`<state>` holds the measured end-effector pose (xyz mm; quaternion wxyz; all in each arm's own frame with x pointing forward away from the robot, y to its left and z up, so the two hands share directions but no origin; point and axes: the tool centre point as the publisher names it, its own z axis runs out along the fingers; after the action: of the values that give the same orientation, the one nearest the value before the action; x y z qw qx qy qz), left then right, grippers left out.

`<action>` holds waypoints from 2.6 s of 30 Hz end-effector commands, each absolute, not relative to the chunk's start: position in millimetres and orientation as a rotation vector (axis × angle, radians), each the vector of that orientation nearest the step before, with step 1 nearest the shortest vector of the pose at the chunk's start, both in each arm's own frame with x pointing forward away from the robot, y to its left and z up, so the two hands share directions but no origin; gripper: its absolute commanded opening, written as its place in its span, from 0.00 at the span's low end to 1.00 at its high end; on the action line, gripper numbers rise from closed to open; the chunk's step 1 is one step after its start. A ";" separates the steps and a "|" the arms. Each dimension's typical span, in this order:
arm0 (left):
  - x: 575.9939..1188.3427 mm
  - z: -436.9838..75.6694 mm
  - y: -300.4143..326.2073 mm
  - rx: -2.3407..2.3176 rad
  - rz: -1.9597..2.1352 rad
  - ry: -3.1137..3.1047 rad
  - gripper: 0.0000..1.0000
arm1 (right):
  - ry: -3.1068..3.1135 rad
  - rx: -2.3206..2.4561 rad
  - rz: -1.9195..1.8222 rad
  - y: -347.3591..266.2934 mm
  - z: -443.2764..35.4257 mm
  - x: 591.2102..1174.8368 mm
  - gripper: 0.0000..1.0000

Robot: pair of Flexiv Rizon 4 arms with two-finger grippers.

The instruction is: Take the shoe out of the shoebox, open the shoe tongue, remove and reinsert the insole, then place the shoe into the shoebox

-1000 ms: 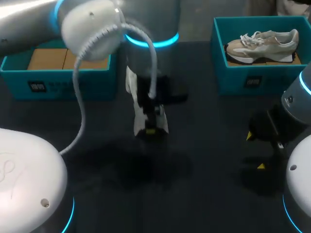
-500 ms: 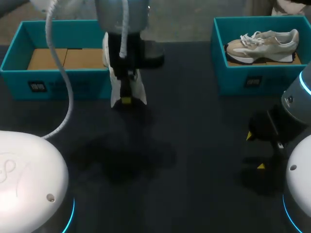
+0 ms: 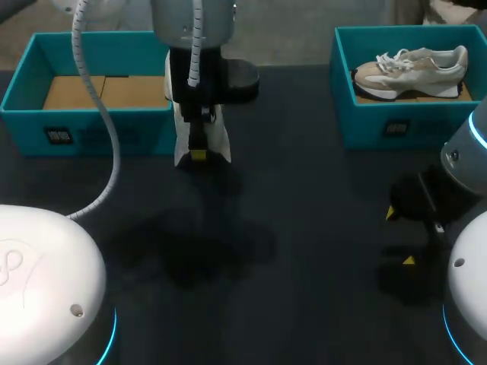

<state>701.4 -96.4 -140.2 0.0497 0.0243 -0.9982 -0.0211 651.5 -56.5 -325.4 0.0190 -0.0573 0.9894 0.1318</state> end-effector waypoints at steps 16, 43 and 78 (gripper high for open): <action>791.4 -98.1 1.3 0.097 0.038 -3.060 0.00 | 3.070 -0.177 0.404 -56.4 -325.7 650.2 1.00; 922.1 -93.5 108.9 0.076 -0.033 -3.047 0.00 | 3.070 -0.177 0.404 -56.4 -325.7 650.2 1.00; 1031.7 -125.6 208.6 0.220 -0.021 -3.046 0.00 | 3.070 -0.177 0.404 -56.4 -325.7 650.2 1.00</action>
<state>1015.8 197.3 -127.4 0.0157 0.0685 -0.9974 -0.0180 651.5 -56.5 -325.5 0.0190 -0.0573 0.9894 0.1319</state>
